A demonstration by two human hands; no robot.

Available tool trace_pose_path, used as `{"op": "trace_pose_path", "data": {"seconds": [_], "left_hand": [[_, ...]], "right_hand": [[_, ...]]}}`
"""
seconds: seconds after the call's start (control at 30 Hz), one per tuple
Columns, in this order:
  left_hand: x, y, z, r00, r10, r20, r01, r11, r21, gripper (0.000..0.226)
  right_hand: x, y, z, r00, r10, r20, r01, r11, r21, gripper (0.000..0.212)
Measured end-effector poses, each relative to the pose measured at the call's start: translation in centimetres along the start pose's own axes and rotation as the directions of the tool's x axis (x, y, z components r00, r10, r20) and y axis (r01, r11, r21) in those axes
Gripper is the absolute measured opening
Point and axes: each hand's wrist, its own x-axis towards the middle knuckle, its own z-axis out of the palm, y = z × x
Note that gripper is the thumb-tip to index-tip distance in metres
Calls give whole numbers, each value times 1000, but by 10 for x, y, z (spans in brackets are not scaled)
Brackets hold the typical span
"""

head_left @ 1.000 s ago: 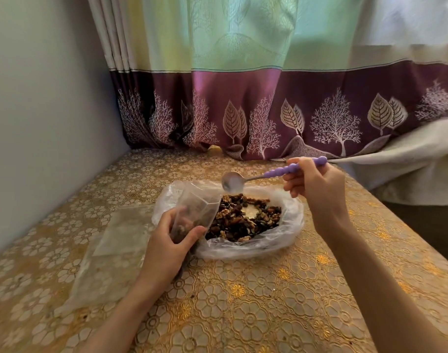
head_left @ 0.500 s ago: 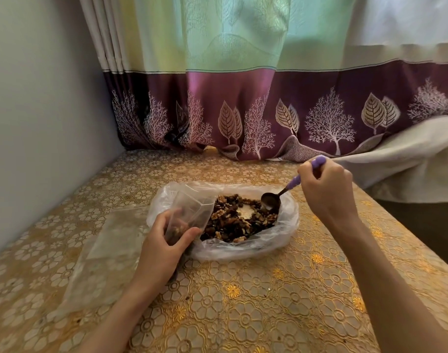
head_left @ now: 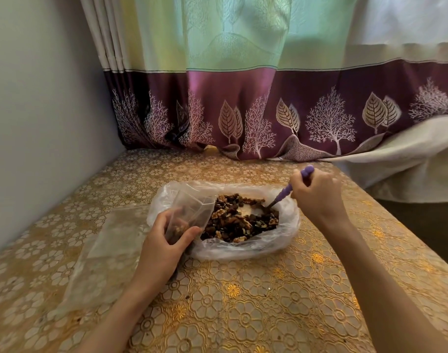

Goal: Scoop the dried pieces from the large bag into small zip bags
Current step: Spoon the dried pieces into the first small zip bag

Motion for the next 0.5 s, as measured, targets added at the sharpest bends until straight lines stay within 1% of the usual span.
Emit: {"op": "trace_pose_path", "data": {"seconds": [0.1,0.17,0.27,0.33,0.4,0.5], "left_hand": [[0,0,0,1000,-1,1,1,1000,1,53],[0,1,0,1000,-2,1,2,1000,1,52],[0,1,0,1000,-10,6,10,1000,-11,50],[0,1,0,1000,-16,9,17,1000,-24,52],[0,0,0,1000,-22,10,23,999,-34,52],[0,1,0,1000,-24,9,25,999,-39,50]], "right_hand": [[-1,4,4,997,76,19,-77,995,60,39],[-1,10,4,985,171,29,-173,976,131,41],[-2,19,3,929,358,93,-370,894,253,41],[-3,23,4,884,440,157,-467,826,315,40],[-3,26,5,856,487,173,-516,778,359,40],[-2,28,2,839,531,120,-532,751,392,37]]}}
